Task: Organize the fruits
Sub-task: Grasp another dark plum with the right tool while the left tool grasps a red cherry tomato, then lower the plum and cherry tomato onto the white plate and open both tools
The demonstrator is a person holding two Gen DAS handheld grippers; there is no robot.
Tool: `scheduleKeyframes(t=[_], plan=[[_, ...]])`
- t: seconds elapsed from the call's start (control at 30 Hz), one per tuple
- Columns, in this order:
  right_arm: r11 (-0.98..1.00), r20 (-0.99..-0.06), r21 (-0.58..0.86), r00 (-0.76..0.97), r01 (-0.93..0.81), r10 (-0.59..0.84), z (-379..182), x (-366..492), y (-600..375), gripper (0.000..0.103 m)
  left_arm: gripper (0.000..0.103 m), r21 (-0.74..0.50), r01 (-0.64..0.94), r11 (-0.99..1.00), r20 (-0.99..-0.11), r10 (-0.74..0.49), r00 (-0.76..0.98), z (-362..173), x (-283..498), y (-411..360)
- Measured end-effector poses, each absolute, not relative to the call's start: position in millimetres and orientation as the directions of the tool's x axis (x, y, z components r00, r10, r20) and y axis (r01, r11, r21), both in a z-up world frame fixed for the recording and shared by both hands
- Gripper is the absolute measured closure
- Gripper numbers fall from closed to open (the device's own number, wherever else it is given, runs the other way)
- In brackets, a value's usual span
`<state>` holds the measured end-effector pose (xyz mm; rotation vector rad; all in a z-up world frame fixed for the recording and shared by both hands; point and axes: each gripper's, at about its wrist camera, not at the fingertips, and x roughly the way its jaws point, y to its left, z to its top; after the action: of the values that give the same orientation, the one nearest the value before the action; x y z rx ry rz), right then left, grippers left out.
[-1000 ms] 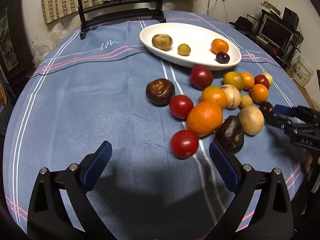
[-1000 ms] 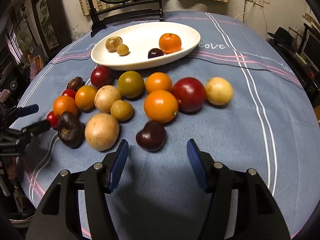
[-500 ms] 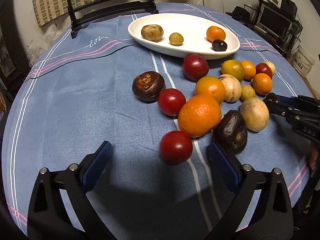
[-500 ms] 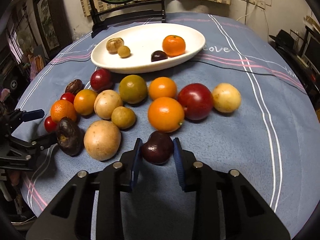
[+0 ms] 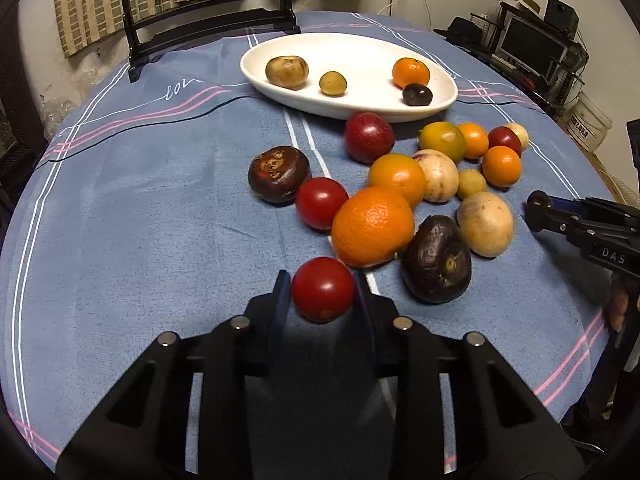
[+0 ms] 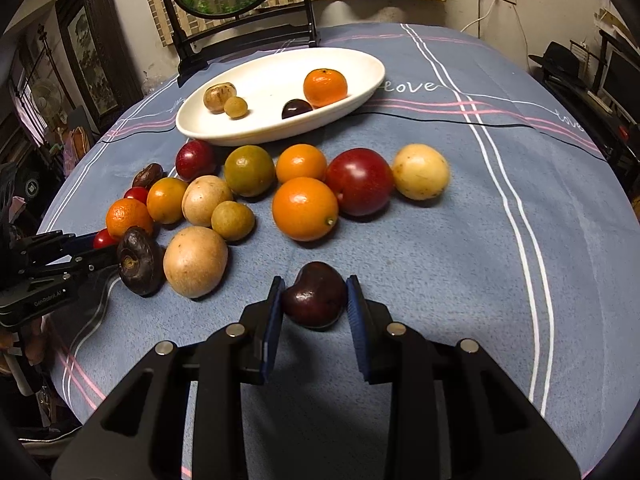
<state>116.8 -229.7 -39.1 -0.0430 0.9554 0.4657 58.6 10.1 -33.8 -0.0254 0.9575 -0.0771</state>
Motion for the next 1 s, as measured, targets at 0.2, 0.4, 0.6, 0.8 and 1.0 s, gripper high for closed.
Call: scheduleKeyframes(t=[0.2, 0.4, 0.6, 0.8, 1.0], plan=[[0.899, -0.785, 0.174, 0.495, -0.401, 0.373, -34, 113, -234, 0.071, 0.073, -0.061, 0.050, 0.997, -0.801, -0.079, 0.594, -26, 51, 13], [0.884, -0.742, 0.189, 0.527, -0.428, 0.414, -9, 110, -234, 0.071, 0.073, -0.074, 0.076, 0.994, -0.753, -0.106, 0.649, 2, 48, 15], [0.855, -0.697, 0.165, 0.555, -0.492, 0.454, 21, 124, -207, 0.071, 0.073, -0.081, 0.106, 0.991, -0.733, -0.131, 0.668, 23, 90, 7], [0.811, -0.672, 0.116, 0.556, -0.573, 0.489, 41, 156, -155, 0.071, 0.073, -0.057, 0.092, 0.994, -0.741, -0.104, 0.664, 31, 152, 2], [0.809, -0.715, 0.065, 0.539, -0.584, 0.446, 25, 190, -126, 0.071, 0.073, -0.074, 0.057, 0.996, -0.789, -0.094, 0.608, 12, 200, 8]])
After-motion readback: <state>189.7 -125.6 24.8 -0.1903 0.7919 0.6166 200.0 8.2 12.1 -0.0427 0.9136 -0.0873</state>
